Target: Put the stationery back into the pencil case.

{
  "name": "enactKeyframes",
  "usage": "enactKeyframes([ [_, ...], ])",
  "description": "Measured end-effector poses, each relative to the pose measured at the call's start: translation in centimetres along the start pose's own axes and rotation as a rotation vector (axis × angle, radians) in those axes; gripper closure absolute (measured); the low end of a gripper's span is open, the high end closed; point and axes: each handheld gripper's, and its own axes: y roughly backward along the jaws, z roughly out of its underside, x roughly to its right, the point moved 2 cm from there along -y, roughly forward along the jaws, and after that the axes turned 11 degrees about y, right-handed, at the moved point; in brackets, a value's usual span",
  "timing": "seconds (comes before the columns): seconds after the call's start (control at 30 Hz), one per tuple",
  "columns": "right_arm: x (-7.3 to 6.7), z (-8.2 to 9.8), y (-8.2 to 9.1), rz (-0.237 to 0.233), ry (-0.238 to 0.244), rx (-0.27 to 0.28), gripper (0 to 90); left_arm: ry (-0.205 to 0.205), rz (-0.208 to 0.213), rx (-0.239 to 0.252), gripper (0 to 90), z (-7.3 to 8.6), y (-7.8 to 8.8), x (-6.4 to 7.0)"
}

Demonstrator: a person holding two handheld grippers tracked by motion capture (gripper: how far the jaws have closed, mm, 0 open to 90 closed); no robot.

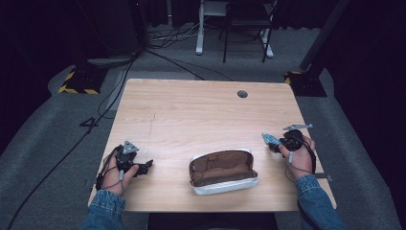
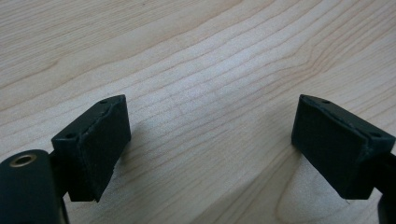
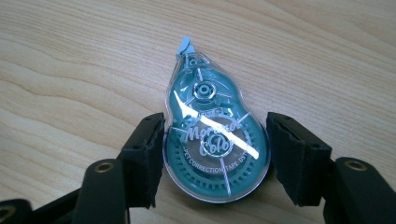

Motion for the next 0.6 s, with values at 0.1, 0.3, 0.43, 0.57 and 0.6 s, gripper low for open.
enactKeyframes([
  [0.1,0.0,-0.1,0.3,-0.022,-0.028,0.007,39.5,-0.001,-0.001,-0.001,11.8,0.0,0.0,0.0],
  [0.3,0.0,-0.5,1.5,-0.028,-0.057,0.036,39.5,0.0,0.0,-0.001,11.8,0.0,0.0,0.0],
  [0.43,0.0,-0.8,2.5,-0.029,-0.058,0.061,39.5,-0.001,0.001,0.0,11.8,0.0,0.0,0.0],
  [0.57,0.0,-1.2,3.5,-0.029,-0.06,0.078,39.5,-0.005,0.001,-0.001,11.5,-0.1,0.0,0.0],
  [0.6,0.0,-1.2,3.8,-0.028,-0.059,0.083,39.5,-0.004,0.001,0.0,11.5,-0.1,-0.1,0.0],
])
